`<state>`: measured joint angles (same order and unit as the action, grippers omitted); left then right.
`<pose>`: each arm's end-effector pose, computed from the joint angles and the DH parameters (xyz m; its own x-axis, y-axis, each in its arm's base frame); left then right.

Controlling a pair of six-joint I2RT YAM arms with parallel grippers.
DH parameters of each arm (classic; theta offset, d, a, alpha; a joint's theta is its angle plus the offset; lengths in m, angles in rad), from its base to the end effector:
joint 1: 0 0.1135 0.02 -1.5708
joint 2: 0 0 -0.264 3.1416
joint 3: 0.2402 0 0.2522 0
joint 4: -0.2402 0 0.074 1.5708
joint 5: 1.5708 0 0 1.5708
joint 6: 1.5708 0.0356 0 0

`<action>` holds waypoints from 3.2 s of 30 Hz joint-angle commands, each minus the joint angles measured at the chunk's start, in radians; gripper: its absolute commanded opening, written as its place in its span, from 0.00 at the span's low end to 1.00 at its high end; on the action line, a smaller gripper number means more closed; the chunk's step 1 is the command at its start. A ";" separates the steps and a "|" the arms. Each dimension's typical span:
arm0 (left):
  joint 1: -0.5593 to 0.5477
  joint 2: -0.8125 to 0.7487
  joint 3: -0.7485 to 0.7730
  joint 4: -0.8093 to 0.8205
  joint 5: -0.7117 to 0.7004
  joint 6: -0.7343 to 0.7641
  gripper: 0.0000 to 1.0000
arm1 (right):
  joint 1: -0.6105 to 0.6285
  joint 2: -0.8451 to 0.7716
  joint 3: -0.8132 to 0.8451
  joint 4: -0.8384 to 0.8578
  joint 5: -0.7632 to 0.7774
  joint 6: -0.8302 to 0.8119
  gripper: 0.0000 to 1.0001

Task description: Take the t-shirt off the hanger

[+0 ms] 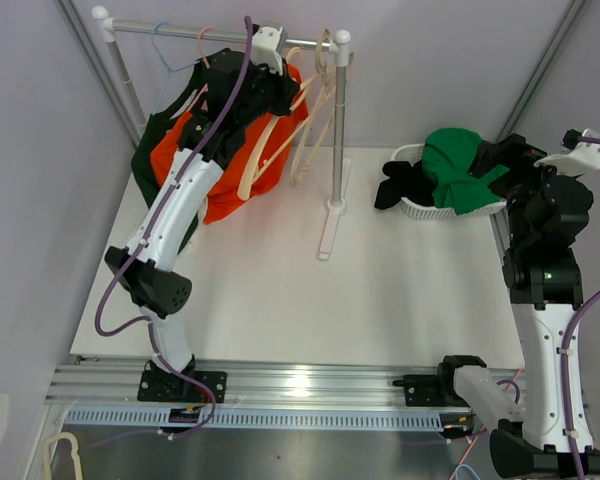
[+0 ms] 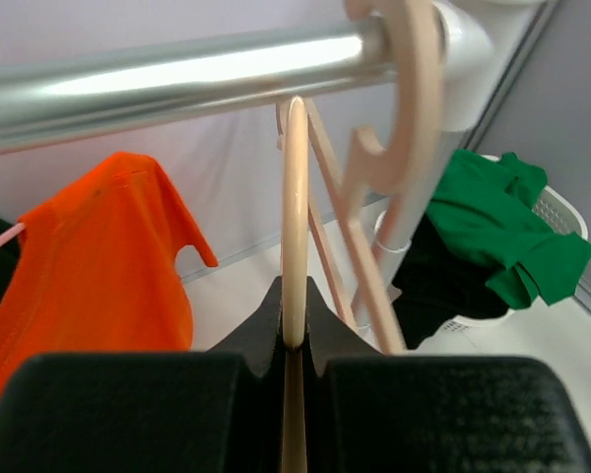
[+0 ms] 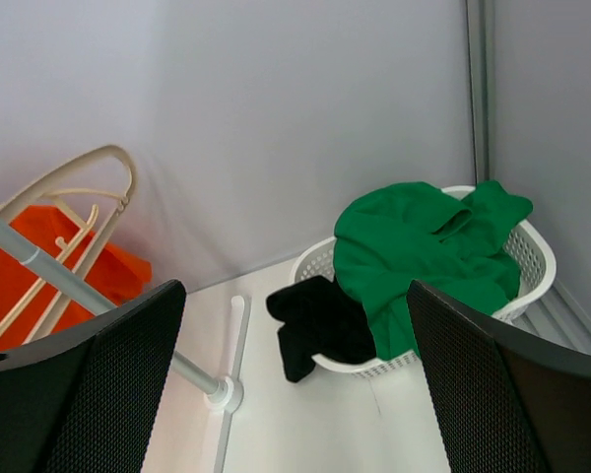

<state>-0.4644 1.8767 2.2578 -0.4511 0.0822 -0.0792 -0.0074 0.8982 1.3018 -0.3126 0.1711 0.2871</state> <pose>0.3687 -0.1879 0.5044 -0.1034 -0.0364 -0.9940 0.5130 0.8542 -0.0846 0.1658 -0.0073 0.4813 0.1372 0.2780 -0.9507 0.1439 0.9440 0.2968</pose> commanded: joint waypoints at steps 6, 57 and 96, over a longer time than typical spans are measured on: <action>-0.034 -0.086 -0.014 0.055 -0.078 0.053 0.01 | 0.004 -0.005 -0.021 0.007 -0.036 0.018 0.99; -0.034 0.179 0.204 0.261 -0.120 0.018 0.01 | 0.040 -0.108 -0.035 -0.005 -0.111 0.011 0.99; -0.042 -0.387 -0.415 0.286 -0.199 0.145 0.66 | 0.044 -0.145 -0.082 -0.029 -0.216 0.053 1.00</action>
<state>-0.5385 1.5852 1.8709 -0.2050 -0.0925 0.0513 0.0311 0.7589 1.2274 -0.3443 -0.0097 0.3264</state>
